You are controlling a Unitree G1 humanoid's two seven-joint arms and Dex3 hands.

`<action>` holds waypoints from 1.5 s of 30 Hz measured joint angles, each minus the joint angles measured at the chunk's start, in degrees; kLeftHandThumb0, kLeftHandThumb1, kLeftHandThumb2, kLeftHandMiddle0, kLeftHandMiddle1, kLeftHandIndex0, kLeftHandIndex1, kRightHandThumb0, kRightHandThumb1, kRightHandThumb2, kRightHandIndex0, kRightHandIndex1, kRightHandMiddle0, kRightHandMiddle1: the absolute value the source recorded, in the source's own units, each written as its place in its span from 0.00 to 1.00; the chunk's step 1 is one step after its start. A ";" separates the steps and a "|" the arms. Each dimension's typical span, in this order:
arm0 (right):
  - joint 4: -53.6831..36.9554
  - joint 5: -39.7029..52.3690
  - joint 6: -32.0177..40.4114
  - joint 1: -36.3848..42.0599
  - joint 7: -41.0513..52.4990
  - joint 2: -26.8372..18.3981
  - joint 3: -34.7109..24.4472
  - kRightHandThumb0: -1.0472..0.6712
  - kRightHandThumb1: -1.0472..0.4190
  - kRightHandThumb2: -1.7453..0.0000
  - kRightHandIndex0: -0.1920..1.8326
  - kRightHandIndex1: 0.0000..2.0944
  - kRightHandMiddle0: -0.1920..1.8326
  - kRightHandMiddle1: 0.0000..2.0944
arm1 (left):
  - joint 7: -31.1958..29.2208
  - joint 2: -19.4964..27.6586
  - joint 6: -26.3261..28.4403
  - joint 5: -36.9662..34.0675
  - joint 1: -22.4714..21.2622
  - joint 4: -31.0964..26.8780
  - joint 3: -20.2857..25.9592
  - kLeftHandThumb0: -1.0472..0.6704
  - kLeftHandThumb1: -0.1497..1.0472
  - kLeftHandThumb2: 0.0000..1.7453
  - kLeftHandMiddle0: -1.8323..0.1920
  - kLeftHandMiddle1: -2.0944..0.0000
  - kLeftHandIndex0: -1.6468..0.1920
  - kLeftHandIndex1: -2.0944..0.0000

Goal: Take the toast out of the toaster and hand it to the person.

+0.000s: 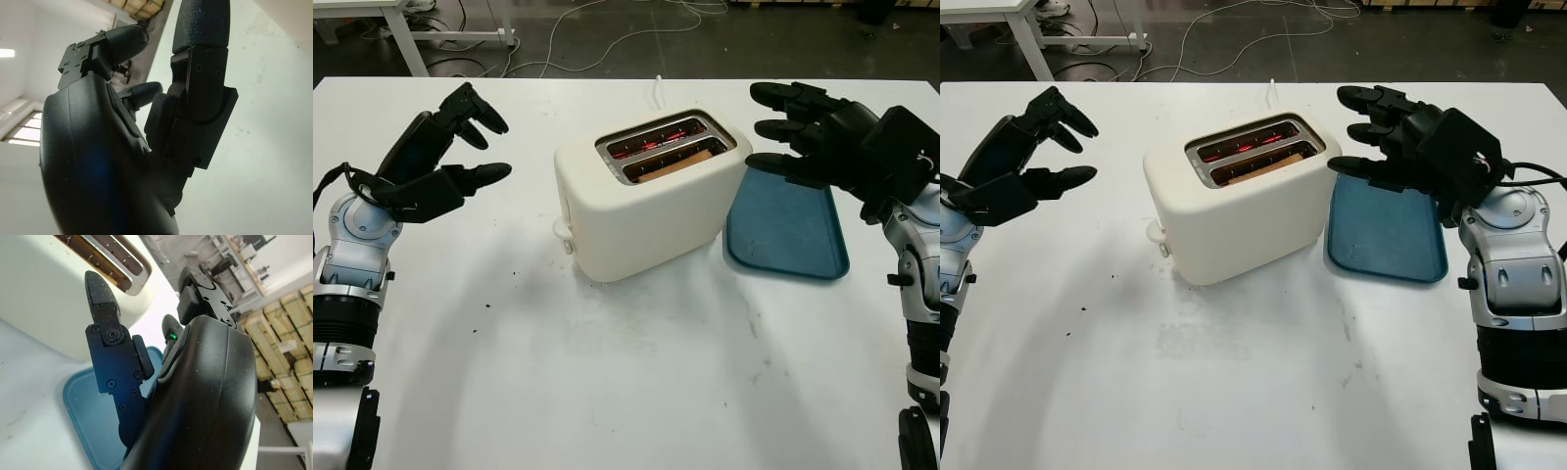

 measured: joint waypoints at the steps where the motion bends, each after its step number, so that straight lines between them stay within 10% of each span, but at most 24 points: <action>1: 0.00 0.01 0.00 0.00 0.00 0.00 0.00 0.36 0.15 1.00 0.09 0.28 0.20 0.07 | 0.00 0.00 0.12 0.00 0.00 -0.08 0.00 0.00 0.89 0.18 0.91 0.17 0.90 0.23; 45: -0.81 0.11 0.11 0.00 0.13 0.01 -0.06 0.37 0.15 1.00 0.09 0.27 0.19 0.08 | 0.03 0.00 -1.01 0.05 -0.01 1.12 0.00 0.00 0.89 0.19 0.91 0.17 0.90 0.23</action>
